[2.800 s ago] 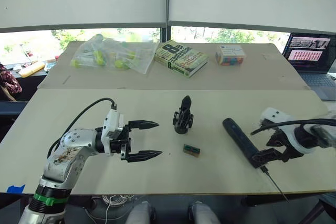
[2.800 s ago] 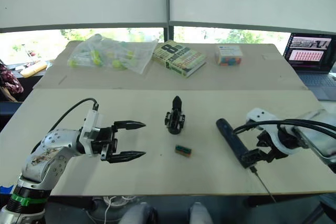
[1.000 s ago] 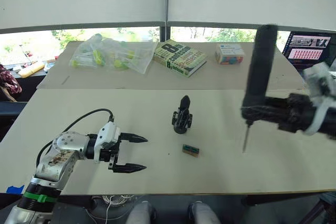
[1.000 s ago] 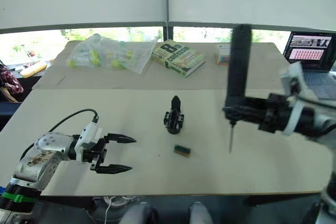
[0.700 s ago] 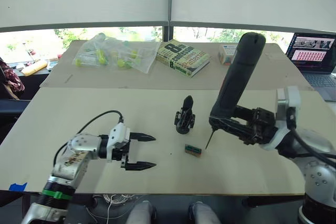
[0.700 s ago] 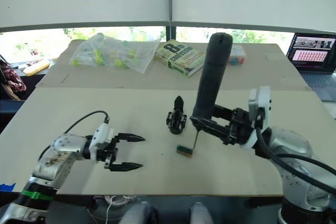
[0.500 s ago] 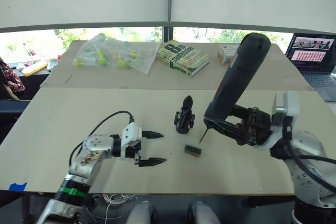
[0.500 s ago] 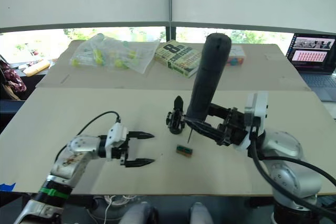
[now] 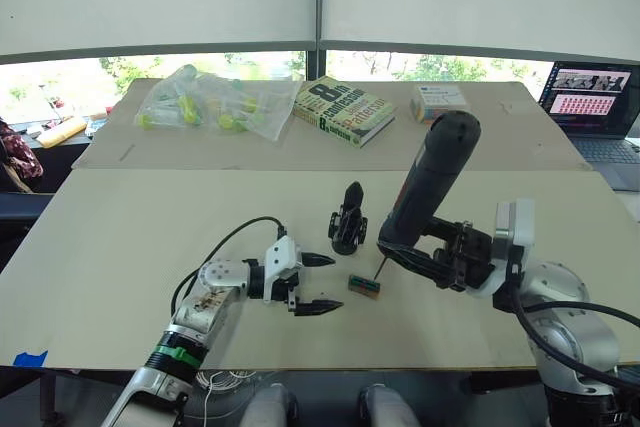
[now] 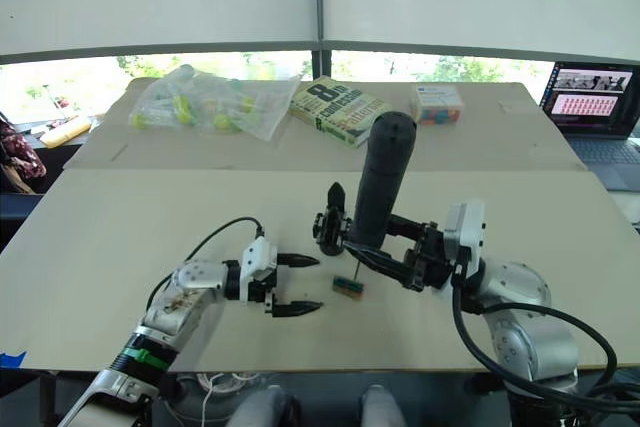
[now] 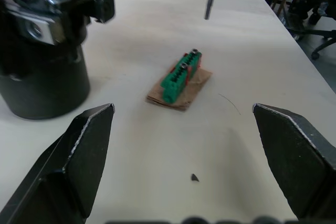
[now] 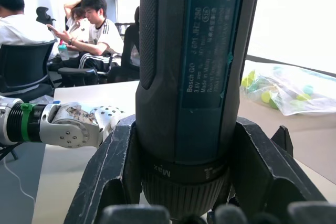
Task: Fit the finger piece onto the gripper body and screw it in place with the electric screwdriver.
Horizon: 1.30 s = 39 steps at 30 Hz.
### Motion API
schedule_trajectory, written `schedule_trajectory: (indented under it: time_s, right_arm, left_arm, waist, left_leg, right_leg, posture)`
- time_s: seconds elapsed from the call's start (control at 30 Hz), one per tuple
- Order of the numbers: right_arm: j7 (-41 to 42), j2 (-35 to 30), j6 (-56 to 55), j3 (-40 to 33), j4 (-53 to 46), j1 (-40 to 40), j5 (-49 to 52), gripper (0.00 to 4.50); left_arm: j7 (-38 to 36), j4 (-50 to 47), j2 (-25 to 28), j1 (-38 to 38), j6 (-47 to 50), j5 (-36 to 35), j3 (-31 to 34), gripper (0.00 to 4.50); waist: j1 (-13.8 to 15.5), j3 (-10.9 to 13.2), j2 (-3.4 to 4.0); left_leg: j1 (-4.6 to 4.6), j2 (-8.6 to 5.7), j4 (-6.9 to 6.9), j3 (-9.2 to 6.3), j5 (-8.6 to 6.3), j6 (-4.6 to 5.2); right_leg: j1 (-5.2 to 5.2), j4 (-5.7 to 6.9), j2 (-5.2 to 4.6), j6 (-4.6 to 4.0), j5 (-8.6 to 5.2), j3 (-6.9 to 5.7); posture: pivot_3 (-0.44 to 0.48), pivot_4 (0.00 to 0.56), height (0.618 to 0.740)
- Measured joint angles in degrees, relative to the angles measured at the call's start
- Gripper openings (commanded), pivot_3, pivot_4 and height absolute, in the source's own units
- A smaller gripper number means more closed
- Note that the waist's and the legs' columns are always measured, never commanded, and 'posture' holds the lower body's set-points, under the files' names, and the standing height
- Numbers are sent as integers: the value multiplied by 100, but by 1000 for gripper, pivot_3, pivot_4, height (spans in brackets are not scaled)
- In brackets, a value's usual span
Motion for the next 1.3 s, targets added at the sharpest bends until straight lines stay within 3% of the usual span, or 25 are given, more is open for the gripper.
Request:
schedule_trajectory:
  time_s: [0.43, 1.3]
  right_arm:
    - [102, -93, -665, 88, 516, 85, -223, 1924]
    - [-48, -206, -670, 297, 539, 76, -210, 1924]
  left_arm:
    - [122, -27, -79, 81, -102, 40, -72, 4500]
    - [254, 11, -286, 55, -235, 273, -213, 4500]
  waist:
    - [8, 0, 0]
    - [23, 0, 0]
  left_leg:
    - [7, -1, 1, 0, 0, 0]
    - [18, -6, 5, 0, 1, -1]
  right_leg:
    - [4, 4, -2, 0, 0, 2]
    - [13, 15, -12, 0, -1, 3]
  posture:
    - [0, 150, 740]
    - [0, 150, 740]
